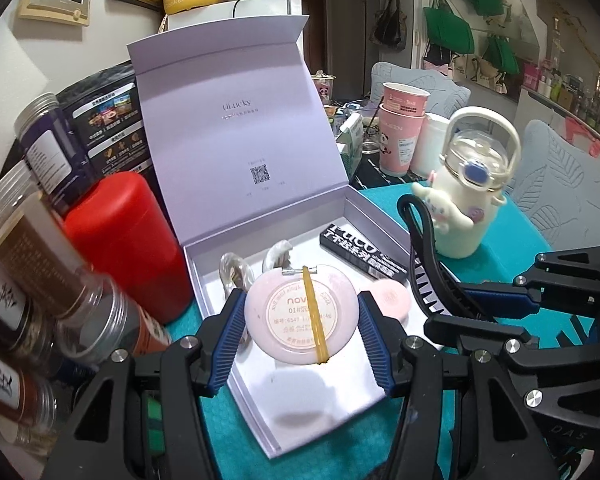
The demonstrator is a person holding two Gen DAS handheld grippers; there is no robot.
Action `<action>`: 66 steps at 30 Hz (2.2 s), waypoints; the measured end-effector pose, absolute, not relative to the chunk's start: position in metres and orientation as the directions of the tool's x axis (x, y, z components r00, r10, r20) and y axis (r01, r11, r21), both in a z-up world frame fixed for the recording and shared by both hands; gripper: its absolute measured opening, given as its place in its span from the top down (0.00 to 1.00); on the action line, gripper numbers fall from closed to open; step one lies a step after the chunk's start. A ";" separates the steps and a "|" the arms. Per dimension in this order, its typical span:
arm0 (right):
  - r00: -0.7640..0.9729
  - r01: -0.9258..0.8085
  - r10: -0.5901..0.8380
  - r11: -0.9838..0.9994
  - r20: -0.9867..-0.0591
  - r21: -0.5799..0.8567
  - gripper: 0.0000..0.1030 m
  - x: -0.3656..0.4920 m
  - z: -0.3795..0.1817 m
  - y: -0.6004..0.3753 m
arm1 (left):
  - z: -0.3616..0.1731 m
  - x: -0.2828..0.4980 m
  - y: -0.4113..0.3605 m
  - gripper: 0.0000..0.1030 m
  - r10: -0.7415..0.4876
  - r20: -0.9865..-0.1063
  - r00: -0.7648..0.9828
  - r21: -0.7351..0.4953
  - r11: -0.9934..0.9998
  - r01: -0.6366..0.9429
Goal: Organize rigid objects
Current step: 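Carry the white compact into the lavender box with the left tool while the right tool carries the clip, then open the left tool to drop the white compact while the right tool releases the claw clip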
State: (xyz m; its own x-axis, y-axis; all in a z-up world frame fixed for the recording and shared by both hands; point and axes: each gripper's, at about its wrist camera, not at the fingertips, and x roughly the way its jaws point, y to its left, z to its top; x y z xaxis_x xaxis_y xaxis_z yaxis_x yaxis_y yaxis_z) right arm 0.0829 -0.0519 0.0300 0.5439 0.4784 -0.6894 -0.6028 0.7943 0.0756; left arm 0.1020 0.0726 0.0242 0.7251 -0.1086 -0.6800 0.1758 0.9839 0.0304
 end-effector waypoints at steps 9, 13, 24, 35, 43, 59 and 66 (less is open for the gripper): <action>0.552 -0.595 0.451 0.802 -0.702 0.047 0.82 0.117 0.020 -0.056 | 0.013 0.133 0.072 0.47 -0.085 -0.699 0.710 0.042 0.986 0.160; 0.553 -0.591 0.439 0.806 -0.709 0.038 0.82 0.131 0.015 -0.057 | 0.007 0.147 0.072 0.47 -0.082 -0.711 0.698 0.043 0.986 0.160; 0.542 -0.582 0.421 0.812 -0.727 0.037 0.82 0.168 -0.001 -0.052 | -0.011 0.181 0.080 0.47 -0.033 -0.743 0.668 0.071 0.989 0.128; 0.523 -0.570 0.382 0.821 -0.762 0.020 0.81 0.194 -0.021 -0.045 | -0.039 0.209 0.077 0.47 -0.006 -0.800 0.601 0.088 0.988 0.126; 0.502 -0.559 0.347 0.829 -0.792 0.009 0.81 0.208 -0.035 -0.040 | -0.049 0.219 0.072 0.46 0.015 -0.819 0.574 0.099 0.988 0.116; 0.511 -0.518 0.289 0.855 -0.809 -0.022 0.69 0.206 -0.045 -0.040 | -0.048 0.224 0.064 0.27 0.035 -0.825 0.565 0.092 0.993 0.073; 0.537 -0.509 0.292 0.860 -0.792 -0.028 0.65 0.197 -0.029 -0.047 | -0.040 0.215 0.068 0.17 0.030 -0.824 0.565 0.075 0.996 0.057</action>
State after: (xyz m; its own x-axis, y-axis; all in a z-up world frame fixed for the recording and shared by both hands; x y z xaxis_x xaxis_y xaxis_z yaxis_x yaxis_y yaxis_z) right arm 0.1974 -0.0468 -0.0294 0.5367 0.2919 -0.7917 -0.5093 0.8602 -0.0281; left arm 0.2147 0.0676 -0.0395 0.5654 0.0296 -0.8243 0.0572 0.9955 0.0751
